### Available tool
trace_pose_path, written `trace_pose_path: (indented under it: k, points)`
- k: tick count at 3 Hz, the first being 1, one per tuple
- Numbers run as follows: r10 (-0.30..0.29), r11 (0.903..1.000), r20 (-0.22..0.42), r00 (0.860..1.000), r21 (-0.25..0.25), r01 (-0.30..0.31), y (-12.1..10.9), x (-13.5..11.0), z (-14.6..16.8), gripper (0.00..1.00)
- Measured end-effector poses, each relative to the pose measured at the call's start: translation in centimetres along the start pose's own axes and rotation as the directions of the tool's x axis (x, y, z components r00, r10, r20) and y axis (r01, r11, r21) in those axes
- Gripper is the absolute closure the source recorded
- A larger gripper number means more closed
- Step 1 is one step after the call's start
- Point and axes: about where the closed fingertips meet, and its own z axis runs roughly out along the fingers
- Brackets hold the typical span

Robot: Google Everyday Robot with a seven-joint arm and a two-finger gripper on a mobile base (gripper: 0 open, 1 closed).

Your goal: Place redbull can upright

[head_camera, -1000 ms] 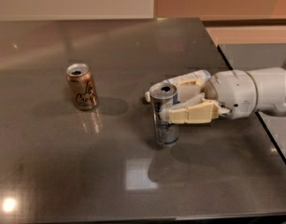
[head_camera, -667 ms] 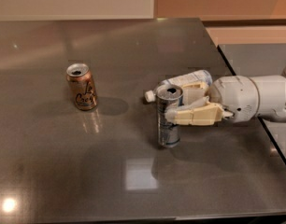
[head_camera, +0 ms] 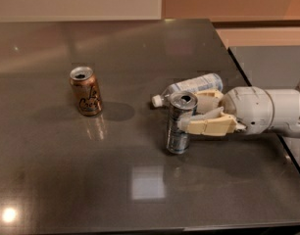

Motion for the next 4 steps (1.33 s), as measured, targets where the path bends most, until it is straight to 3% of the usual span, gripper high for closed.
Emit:
trace_pose_path:
  k: [1, 3, 4]
  points:
    - [-0.033, 0.9994, 0.006, 0.999, 0.013, 0.033, 0.0, 0.4, -0.1, 0.61]
    - [-0.042, 0.9989, -0.024, 0.999, 0.019, 0.043, 0.1, 1.2, 0.0, 0.15]
    - [-0.033, 0.9989, -0.03, 0.999, 0.032, 0.034, 0.1, 1.5, 0.1, 0.0]
